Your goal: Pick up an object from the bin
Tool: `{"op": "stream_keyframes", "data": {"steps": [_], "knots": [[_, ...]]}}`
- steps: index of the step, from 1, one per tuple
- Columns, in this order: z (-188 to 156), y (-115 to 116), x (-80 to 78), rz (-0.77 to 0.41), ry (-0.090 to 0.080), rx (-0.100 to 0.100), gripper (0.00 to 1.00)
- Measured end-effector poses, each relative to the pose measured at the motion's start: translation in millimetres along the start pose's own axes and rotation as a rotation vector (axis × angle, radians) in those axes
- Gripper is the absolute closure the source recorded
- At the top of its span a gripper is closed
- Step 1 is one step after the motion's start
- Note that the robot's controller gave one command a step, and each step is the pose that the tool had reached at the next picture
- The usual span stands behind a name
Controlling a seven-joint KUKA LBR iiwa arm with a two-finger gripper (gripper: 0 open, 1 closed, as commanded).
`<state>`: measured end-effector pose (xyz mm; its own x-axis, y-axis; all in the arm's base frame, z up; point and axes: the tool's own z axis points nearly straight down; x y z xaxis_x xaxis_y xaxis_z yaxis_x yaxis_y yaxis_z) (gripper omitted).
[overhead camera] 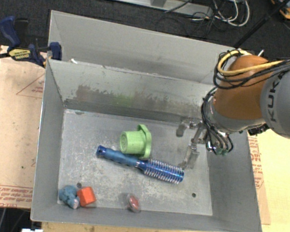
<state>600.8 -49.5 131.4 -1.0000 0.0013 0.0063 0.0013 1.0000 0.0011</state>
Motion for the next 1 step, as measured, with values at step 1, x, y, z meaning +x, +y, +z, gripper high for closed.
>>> {"op": "stream_keyframes", "data": {"steps": [1], "knots": [[64.0, 40.6, 27.9, 0.062, -0.005, -0.002, 0.00]]}}
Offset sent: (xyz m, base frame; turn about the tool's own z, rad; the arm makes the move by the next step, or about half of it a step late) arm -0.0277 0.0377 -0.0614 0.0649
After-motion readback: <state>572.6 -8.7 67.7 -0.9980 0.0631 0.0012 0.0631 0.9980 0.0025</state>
